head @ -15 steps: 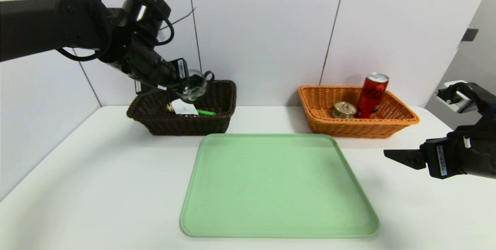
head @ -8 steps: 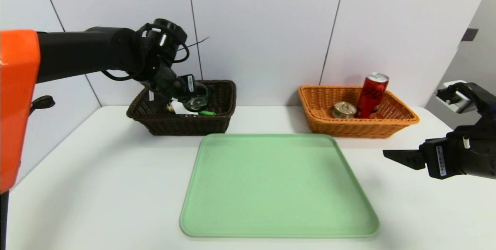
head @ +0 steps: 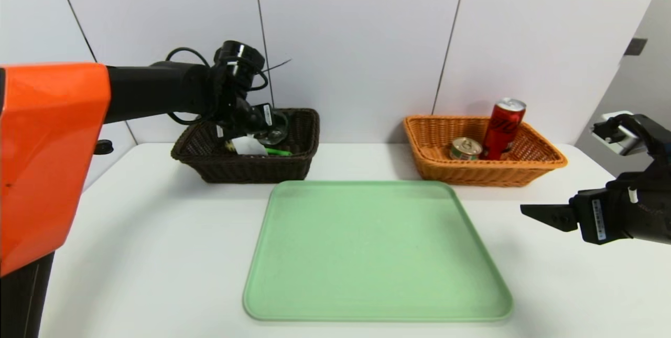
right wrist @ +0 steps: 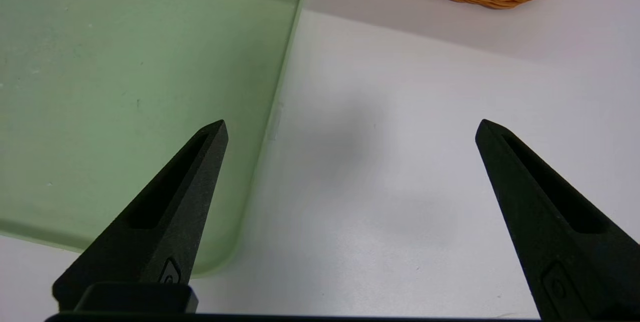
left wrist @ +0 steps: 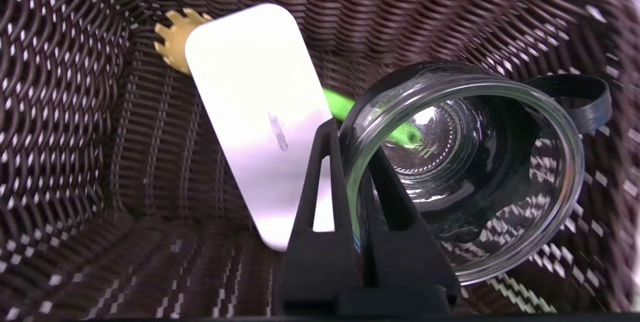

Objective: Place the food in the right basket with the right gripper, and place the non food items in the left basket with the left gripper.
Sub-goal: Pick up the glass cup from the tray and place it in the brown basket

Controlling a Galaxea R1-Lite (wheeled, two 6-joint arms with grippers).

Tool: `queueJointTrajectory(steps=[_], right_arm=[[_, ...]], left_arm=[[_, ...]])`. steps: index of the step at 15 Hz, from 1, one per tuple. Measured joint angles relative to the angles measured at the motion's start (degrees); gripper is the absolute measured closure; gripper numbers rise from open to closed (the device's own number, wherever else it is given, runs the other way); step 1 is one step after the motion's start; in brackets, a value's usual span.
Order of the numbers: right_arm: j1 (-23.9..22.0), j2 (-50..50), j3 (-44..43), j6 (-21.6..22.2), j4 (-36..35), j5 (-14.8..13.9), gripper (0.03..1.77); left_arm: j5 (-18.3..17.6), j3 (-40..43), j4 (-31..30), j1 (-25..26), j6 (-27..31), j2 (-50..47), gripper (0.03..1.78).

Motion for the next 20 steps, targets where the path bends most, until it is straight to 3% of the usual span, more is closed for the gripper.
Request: queueJointTrajectory(steps=[4,12,16,20], right_arm=[[-0.10,0.21,0.17,0.05,0.01,0.13,0.09],[-0.10,1.66,-0.27,-0.11,0.00,0.35,0.09],[-0.10,2.66,-0.52,-0.17,-0.77,0.38,0.09],[-0.10,3.56,-0.90,-0.04,-2.33,0.32,0.09]], left_arm=[[0.24,0.00,-5.51,-0.06,1.35,2.56,1.71],[0.22,-0.06,-6.40,-0.06,2.51,5.62,1.71],[0.22,-0.06,-8.08,-0.06,2.96,6.06,1.06],[0.33,-0.06,-8.98,-0.06,5.13,3.94,0.68]])
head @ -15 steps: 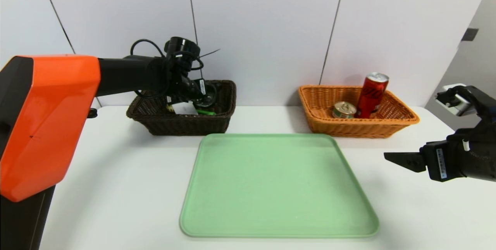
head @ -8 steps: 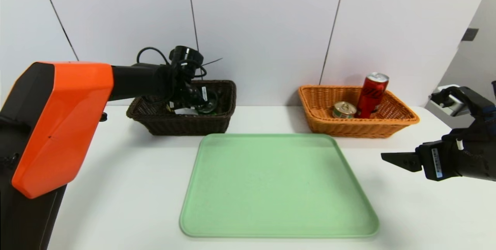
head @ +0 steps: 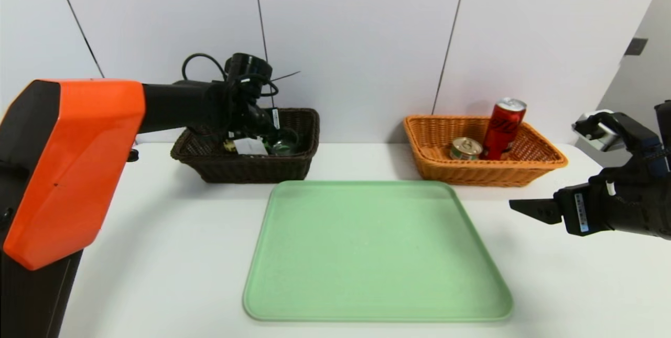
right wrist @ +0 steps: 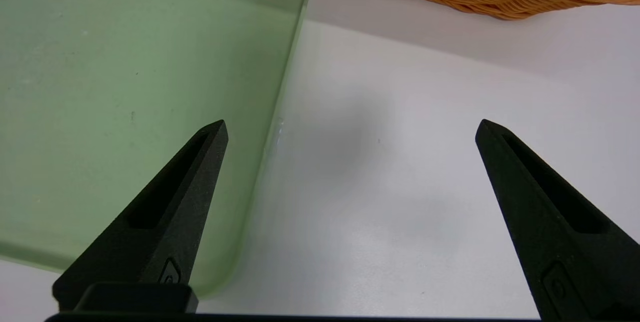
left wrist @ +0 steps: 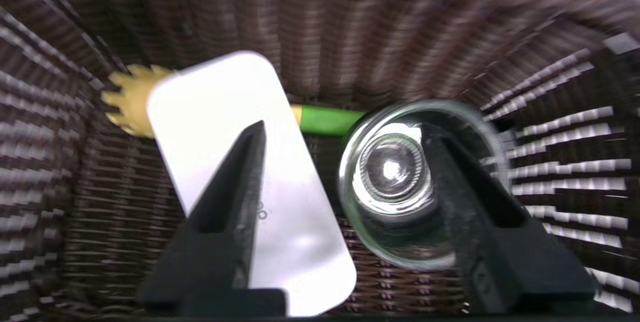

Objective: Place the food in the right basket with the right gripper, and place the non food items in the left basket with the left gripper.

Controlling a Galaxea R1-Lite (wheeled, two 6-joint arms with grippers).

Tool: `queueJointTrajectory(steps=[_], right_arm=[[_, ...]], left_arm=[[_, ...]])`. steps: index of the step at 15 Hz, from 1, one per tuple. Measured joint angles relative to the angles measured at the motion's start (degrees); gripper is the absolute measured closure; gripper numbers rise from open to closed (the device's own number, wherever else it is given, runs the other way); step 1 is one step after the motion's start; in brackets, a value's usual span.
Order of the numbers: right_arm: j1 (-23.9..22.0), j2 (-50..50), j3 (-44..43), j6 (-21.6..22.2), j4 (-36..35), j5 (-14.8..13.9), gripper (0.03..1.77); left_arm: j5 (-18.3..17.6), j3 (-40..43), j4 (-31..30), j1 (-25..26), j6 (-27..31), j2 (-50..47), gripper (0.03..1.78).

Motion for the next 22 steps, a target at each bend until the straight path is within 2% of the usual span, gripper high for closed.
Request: queueJointTrajectory(steps=[2,4,9,11,12,14,16,19,22], right_arm=[[0.00,0.45,-0.72,0.09,-0.12,-0.13,0.09],[0.00,0.63,-1.13,-0.18,-0.52,-0.11,0.09],[-0.26,0.77,-5.81,-0.20,-3.73,-0.49,0.09],[-0.83,-0.49,-7.19,-0.88,-3.71,-0.73,0.09],[-1.05,-1.32,-7.41,-1.01,-3.54,-1.32,0.09],[-1.72,-3.83,-6.75,-1.01,-3.47,-4.88,0.09],[-4.00,-7.39,-4.00,-0.99,-4.00,-7.08,0.09],[-5.94,-15.90,1.18,-0.82,-4.34,-7.59,0.09],[-6.90,-28.05,8.19,-0.88,-4.25,-8.20,0.09]], left_arm=[[0.06,0.00,0.39,-0.38,1.71,-4.44,0.54],[0.00,0.39,4.13,-1.23,3.30,-10.01,0.45],[-0.24,3.58,25.81,-3.89,5.73,-29.18,0.29],[-0.06,7.69,30.18,-3.88,5.99,-38.29,0.25],[0.00,9.55,31.06,-2.86,6.14,-42.12,0.23],[0.00,13.48,31.84,1.99,6.47,-50.58,0.20],[-0.17,17.75,32.13,7.09,6.53,-59.05,0.18],[-0.28,28.96,32.26,11.03,7.34,-73.51,0.16],[-0.20,43.86,32.02,12.91,9.26,-88.95,0.14]])
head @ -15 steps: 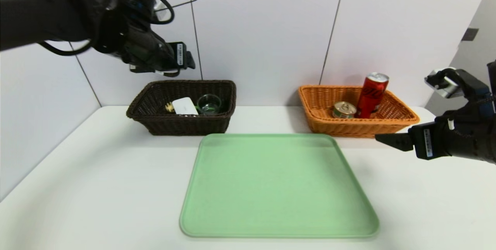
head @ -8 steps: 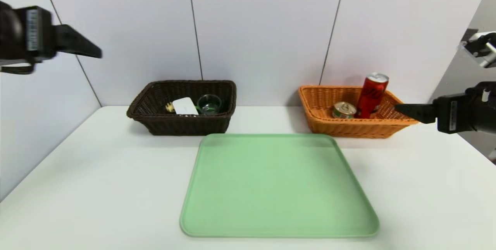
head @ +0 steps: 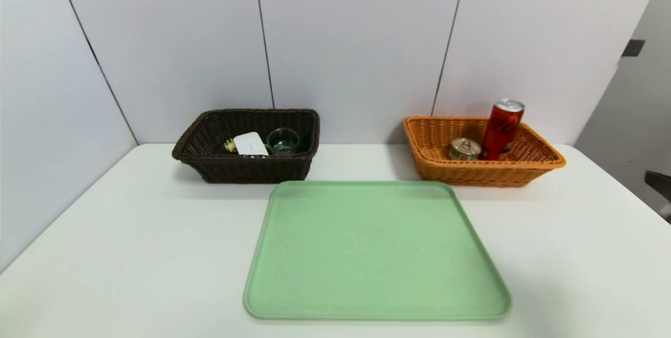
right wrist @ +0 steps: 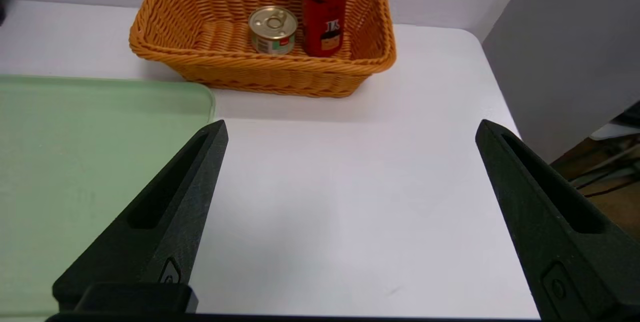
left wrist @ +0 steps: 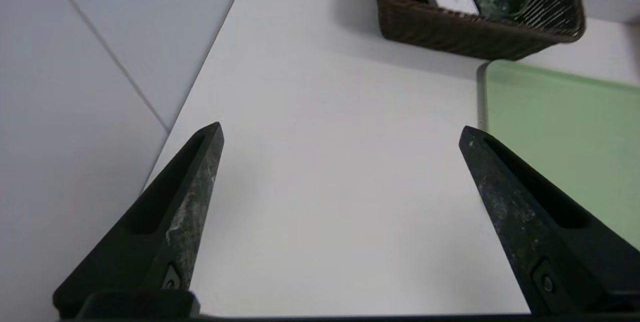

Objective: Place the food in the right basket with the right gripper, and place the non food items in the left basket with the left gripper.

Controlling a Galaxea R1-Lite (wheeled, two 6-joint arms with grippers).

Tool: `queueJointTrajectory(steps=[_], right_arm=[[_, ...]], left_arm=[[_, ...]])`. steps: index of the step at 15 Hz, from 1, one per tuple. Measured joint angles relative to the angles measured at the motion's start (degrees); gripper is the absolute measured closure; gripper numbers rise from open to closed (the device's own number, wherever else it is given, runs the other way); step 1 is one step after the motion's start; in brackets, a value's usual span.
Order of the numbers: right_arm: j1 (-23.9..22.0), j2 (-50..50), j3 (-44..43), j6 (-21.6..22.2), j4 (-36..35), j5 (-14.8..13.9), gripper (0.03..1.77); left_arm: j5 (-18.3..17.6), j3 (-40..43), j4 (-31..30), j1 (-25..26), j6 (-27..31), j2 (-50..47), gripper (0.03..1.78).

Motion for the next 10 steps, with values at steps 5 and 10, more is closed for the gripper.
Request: queueJointTrajectory(steps=[5,10], right_arm=[[-1.01,-24.49,12.68,-0.68,0.96,-1.38,0.09],[-3.04,-44.02,20.09,-2.34,3.56,-1.35,0.09]], left_arm=[[-2.93,18.71,-4.16,3.11,5.90,-22.85,0.13],[-11.41,31.37,-12.53,4.77,15.45,-37.01,0.12]])
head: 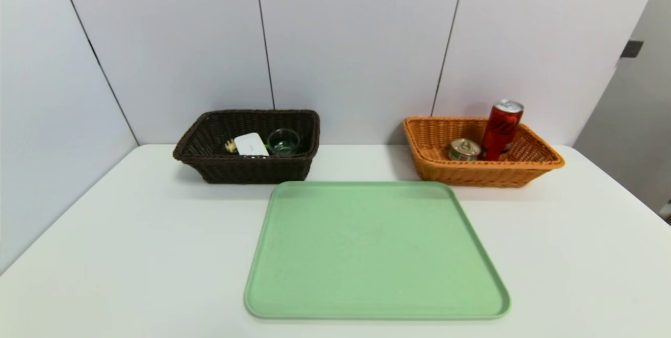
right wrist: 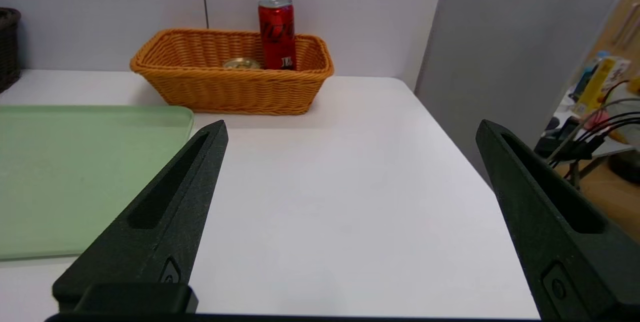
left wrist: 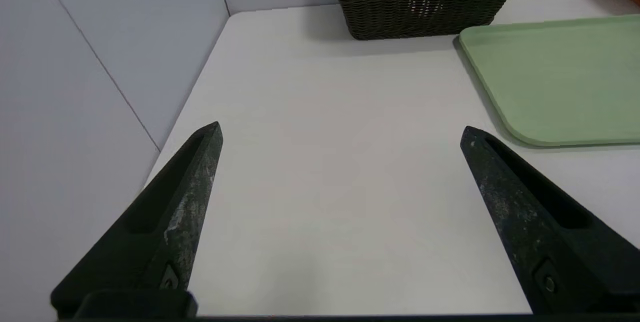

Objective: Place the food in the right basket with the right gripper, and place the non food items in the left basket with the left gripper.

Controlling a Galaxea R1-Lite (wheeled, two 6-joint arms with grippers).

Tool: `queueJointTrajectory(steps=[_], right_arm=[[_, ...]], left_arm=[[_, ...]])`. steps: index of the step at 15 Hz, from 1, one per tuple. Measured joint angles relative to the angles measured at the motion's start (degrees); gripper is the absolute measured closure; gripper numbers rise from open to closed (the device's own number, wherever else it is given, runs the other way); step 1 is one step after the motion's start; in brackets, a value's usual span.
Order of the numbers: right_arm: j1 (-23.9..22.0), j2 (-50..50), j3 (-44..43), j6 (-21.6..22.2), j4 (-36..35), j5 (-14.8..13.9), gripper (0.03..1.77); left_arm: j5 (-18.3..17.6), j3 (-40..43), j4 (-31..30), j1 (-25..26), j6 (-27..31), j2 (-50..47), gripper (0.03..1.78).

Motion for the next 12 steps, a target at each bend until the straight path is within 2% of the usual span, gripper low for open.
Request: queueJointTrajectory(steps=[2,5,7,9,11,12], right_arm=[[-0.30,-3.40,0.94,-1.19,-2.47,-0.11,0.09],[-0.43,-5.38,5.27,-1.88,-12.12,0.61,0.09],[-0.48,-5.83,10.56,-4.11,-19.20,0.94,0.09],[-0.48,-6.00,16.12,-6.53,-25.34,3.17,0.09],[-0.43,-6.00,17.77,-6.03,-22.04,5.71,0.09],[-0.43,-6.00,18.05,-4.89,-17.49,6.29,0.09]], left_arm=[[-0.28,3.35,-3.45,0.11,1.38,-2.35,0.12],[-0.13,10.64,-11.75,0.16,1.55,-3.75,0.12],[-0.11,18.66,-21.35,0.16,2.32,-3.96,0.12],[-0.17,27.70,-32.10,0.16,3.62,-4.05,0.12],[-0.30,35.08,-42.25,0.16,4.28,-4.05,0.12],[-0.80,36.41,-43.68,0.16,4.25,-4.07,0.12]])
